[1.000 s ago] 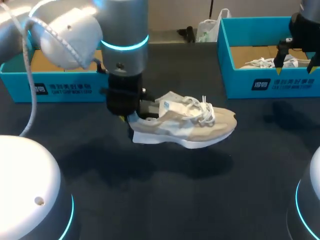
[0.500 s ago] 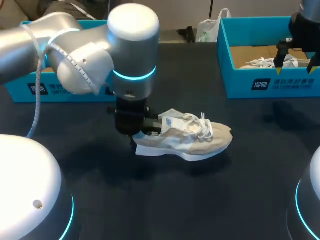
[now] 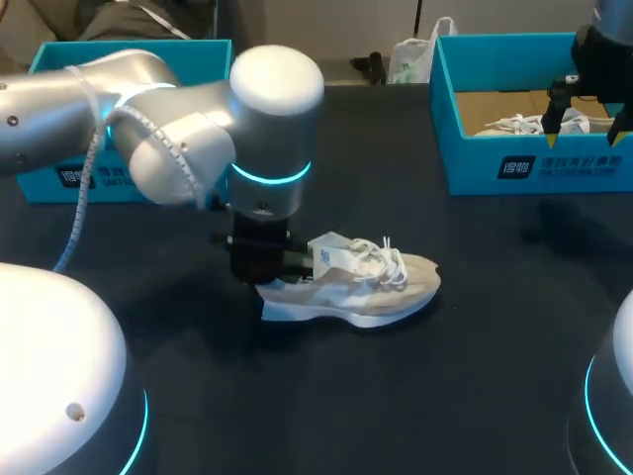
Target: Take the shoe out of the shoebox, open the shoe tongue, remove and reinsert the insole, then place the shoe into the shoebox
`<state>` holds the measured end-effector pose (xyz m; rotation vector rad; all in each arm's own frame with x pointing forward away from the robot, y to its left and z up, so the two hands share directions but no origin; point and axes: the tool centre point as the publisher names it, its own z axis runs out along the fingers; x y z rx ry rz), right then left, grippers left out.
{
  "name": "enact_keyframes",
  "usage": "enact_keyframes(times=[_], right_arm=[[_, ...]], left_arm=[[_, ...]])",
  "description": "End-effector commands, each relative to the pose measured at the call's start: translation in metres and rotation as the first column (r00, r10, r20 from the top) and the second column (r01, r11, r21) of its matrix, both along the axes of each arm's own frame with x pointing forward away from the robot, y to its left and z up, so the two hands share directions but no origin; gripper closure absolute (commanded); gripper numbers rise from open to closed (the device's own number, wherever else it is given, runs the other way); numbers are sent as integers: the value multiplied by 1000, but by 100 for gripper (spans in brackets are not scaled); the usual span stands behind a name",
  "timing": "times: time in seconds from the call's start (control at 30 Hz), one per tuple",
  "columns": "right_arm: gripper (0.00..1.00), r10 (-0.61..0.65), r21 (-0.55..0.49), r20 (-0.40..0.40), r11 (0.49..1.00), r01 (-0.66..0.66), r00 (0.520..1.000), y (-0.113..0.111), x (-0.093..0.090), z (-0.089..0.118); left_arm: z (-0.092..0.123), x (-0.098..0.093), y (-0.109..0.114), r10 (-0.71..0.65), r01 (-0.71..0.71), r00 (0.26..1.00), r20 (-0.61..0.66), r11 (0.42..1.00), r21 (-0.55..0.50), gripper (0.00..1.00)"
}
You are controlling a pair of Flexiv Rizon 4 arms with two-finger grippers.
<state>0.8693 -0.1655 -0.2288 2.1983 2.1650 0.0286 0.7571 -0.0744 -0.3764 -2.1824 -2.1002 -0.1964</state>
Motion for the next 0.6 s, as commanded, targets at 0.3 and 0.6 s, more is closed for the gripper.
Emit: enact_keyframes(times=[0.3, 0.6], right_arm=[[0, -1, -2, 1, 1000, 1, 1000, 0, 0, 0], [0, -1, -2, 1, 1000, 1, 1000, 0, 0, 0]], left_arm=[[-17, 2, 2, 1, -1, 1000, 1, 999, 37, 100], [-17, -2, 6, 1, 0, 1000, -5, 999, 53, 0]])
